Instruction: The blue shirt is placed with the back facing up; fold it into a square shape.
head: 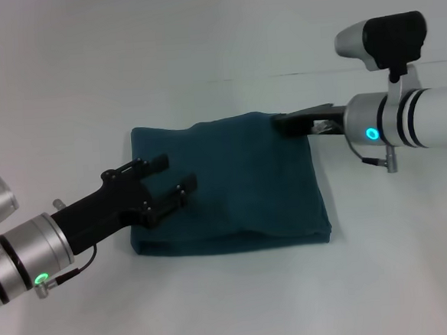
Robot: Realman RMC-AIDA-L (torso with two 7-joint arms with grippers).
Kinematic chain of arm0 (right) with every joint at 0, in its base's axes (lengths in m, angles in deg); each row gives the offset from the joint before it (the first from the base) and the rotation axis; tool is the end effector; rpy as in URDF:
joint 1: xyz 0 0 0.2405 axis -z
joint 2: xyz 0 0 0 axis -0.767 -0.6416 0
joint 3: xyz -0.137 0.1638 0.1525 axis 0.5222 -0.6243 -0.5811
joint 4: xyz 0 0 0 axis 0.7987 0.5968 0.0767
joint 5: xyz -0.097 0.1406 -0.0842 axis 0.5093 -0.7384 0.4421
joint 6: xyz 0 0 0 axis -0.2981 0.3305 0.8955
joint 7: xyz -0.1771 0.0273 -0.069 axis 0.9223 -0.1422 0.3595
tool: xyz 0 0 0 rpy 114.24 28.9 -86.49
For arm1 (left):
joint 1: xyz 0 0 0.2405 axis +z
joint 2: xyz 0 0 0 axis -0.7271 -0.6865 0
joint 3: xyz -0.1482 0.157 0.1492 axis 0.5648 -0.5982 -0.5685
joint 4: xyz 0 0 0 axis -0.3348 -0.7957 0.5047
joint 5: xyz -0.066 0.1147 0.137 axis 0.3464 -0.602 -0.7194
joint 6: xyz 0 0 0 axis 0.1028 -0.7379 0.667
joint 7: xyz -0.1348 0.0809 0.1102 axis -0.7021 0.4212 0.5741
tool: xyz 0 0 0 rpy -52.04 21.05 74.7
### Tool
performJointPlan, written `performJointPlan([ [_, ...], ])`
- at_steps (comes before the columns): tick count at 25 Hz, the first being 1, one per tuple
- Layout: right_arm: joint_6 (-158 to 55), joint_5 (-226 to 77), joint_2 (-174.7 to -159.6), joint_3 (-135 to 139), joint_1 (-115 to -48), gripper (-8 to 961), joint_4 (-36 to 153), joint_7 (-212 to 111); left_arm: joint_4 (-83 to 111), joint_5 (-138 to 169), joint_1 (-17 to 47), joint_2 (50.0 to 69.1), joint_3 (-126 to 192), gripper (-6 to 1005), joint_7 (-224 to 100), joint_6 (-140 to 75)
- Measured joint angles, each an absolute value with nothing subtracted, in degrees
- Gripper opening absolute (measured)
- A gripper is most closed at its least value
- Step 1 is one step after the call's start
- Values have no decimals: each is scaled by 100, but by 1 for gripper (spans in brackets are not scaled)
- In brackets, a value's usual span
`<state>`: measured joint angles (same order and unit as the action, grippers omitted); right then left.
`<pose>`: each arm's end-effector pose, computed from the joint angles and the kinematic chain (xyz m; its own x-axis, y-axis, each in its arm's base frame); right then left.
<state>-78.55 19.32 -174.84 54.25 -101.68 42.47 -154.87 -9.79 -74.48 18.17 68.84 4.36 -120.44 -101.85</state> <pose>0.2074 0.4642 -0.1061 0.6376 -0.6125 -0.4673 -0.7702 -0.4930 -0.4047 -0.2423 0.3457 -0.0740 0.6945 0.2236 0.6839 0.5630 -0.7606 -0.3232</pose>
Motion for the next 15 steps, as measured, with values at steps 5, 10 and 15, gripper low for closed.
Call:
performJointPlan([
  [5,-8283,1731,-17492,5490,-10194,11,4287,-15208,-979,-7449,1817,6884,436,646,-12044,-10187],
  [10,-7874,1726,-17518,5794,-10252,12,4413,-15205,-979,-7449,1817,6883,436,646,-12044,-10208],
  [15,-7139,1723,-17521,5936,-10322,12,4633,-15201,-979,-7448,1810,6885,436,647,-12044,-10233],
])
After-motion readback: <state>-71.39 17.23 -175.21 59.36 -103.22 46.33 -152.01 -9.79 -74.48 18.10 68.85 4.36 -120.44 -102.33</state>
